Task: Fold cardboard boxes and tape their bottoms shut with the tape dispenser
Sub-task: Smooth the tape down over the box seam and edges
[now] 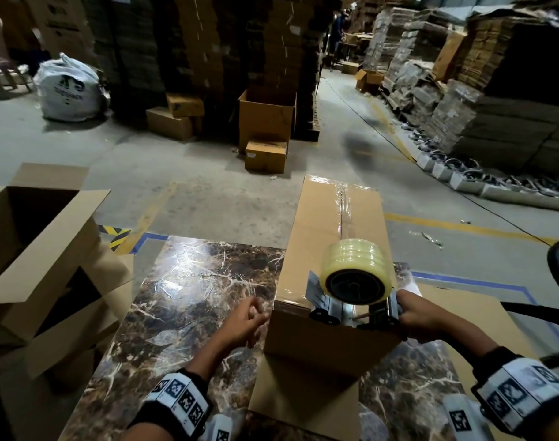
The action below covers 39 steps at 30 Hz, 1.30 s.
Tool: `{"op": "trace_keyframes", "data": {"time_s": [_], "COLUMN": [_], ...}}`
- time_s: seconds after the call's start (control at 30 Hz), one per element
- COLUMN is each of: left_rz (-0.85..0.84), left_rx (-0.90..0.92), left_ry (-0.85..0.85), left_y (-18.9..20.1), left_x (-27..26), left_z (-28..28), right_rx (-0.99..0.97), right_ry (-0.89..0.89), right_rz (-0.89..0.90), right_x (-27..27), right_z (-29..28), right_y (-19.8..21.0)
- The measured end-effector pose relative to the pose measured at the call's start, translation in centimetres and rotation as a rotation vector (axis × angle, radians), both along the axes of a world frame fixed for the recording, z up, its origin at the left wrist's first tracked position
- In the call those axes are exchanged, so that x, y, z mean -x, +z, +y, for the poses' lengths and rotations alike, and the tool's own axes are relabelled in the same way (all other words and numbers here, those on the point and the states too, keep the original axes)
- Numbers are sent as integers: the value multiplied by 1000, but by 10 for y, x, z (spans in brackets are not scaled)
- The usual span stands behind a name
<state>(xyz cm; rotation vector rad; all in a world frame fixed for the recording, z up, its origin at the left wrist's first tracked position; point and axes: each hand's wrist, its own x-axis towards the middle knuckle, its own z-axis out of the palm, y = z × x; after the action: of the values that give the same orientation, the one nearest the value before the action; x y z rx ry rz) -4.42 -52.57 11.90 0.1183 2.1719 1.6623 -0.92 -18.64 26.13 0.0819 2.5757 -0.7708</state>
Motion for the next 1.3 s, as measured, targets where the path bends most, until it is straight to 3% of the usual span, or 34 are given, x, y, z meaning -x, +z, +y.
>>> {"op": "trace_keyframes", "data": {"time_s": [0.1, 0.27, 0.43, 0.63, 0.9, 1.13, 1.3], "left_rz": [53, 238, 198, 56, -27, -7, -26], "left_rx": [107, 170, 104, 27, -89, -51, -33], "left_ry": [56, 450, 503, 622, 708, 700, 702], "left_y": [3, 33, 61, 45, 47, 41, 27], "left_x": [0, 11, -5, -18, -11, -7, 2], "left_z": [-5, 6, 50, 88, 87, 86, 79], "right_rx": [-11, -27, -39, -102, 27, 31, 69], "right_ry": [57, 120, 163, 193, 250, 301, 238], "right_rz": [1, 9, 32, 25, 12, 31, -13], "right_x": [2, 11, 9, 11, 16, 10, -2], "right_z": [3, 14, 1, 4, 9, 15, 47], "right_y": [-1, -10, 4, 0, -6, -9, 1]}}
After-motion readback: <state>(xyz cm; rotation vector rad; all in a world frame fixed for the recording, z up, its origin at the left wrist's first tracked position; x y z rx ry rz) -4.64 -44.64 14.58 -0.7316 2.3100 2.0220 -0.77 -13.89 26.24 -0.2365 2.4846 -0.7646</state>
